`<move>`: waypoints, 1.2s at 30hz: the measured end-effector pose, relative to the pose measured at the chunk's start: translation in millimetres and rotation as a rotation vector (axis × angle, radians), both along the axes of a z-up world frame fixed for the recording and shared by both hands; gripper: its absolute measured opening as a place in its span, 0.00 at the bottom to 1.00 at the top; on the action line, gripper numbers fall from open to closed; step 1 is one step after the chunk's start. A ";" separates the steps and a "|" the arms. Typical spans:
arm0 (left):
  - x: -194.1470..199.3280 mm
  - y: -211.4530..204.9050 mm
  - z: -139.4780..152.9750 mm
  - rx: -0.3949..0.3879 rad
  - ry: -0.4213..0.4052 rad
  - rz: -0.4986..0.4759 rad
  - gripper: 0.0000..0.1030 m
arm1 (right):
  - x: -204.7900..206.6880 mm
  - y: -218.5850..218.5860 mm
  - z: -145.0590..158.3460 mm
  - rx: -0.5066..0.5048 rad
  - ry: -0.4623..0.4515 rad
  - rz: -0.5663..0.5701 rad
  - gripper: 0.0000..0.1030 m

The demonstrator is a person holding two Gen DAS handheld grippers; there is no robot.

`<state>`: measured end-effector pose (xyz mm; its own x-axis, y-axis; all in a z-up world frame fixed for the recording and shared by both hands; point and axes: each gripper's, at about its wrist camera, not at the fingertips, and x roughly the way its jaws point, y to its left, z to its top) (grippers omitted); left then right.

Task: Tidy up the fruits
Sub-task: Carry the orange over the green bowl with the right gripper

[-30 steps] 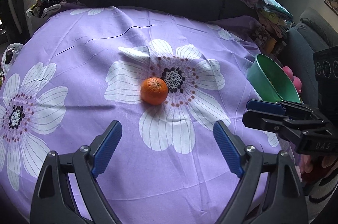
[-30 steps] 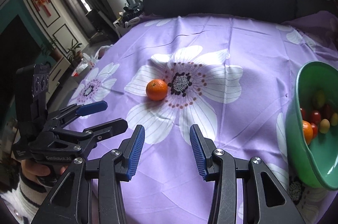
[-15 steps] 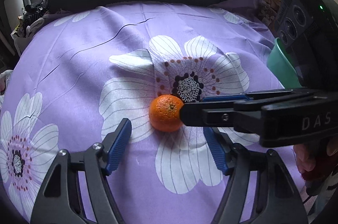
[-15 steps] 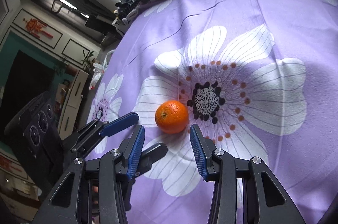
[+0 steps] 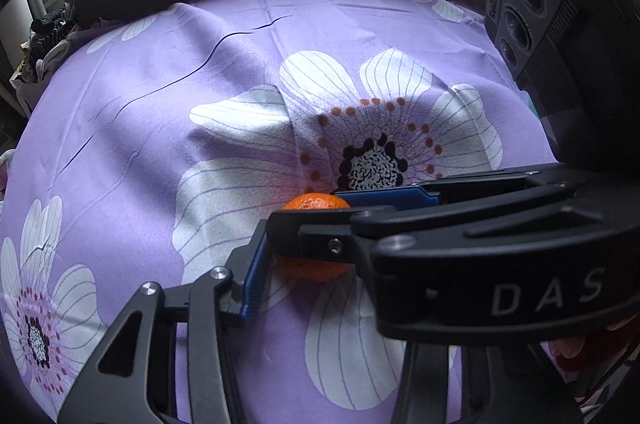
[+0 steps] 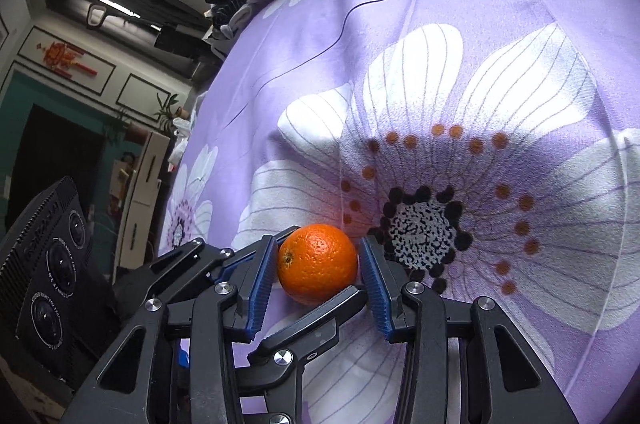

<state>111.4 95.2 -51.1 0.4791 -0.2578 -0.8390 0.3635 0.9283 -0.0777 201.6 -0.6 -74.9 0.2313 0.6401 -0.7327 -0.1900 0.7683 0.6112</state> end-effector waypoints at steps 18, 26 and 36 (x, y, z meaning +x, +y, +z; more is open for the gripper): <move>-66.4 -57.5 53.5 -0.018 -0.121 -0.120 0.42 | -64.2 -49.2 54.3 0.027 -0.123 -0.087 0.40; -90.3 -127.2 72.9 -0.072 -0.162 -0.259 0.42 | -107.2 -111.5 85.1 -0.004 -0.193 -0.214 0.40; -98.3 -219.9 88.6 -0.116 -0.177 -0.415 0.42 | -142.9 -202.5 109.0 -0.041 -0.247 -0.402 0.40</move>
<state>13.2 -124.6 37.5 0.4491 -0.5453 -0.7078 0.7196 0.6903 -0.0753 58.6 -203.1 34.1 0.6256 0.4356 -0.6472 -0.0086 0.8334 0.5527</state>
